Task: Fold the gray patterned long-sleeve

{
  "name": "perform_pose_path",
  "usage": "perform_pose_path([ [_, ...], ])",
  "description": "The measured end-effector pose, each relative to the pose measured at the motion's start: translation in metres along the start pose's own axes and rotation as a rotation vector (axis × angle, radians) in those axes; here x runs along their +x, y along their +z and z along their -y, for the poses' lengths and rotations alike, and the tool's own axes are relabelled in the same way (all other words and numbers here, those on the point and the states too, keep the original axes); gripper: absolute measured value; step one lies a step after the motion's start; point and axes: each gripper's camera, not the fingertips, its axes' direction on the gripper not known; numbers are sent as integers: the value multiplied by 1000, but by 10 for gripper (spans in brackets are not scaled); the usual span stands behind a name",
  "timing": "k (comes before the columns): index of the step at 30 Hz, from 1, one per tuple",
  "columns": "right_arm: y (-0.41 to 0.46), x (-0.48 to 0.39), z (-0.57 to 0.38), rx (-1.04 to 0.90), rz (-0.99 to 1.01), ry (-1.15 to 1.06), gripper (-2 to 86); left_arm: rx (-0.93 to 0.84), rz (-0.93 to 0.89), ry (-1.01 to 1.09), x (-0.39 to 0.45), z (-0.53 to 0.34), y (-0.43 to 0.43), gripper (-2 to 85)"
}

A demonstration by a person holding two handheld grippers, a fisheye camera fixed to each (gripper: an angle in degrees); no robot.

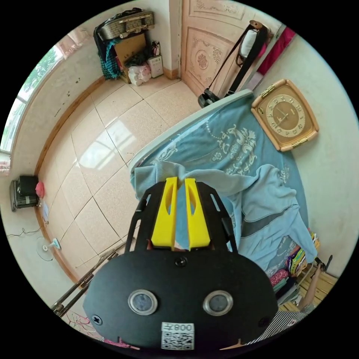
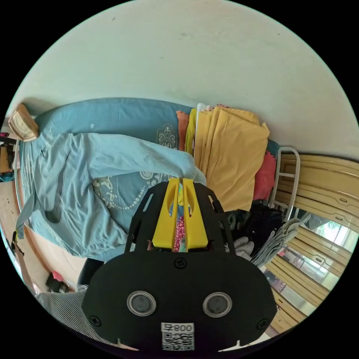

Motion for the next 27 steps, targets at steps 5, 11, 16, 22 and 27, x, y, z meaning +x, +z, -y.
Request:
perform_pose_path([
  [5, 64, -24, -26, -59, -9, -58, 12, -142, -54, 79, 47, -55, 85, 83],
  [11, 177, -59, -103, -259, 251, -141, 48, -386, -268, 82, 82, -136, 186, 95],
  [16, 257, -106, -159, -418, 337, -269, 69, -661, -254, 258, 145, -185, 261, 97],
  [22, 314, -111, -180, -446, 372, -266, 74, -753, -242, 391, 204, -200, 317, 101],
  [27, 347, -119, -188, -434, 430, -265, 79, -767, -181, 409, 226, -204, 343, 91],
])
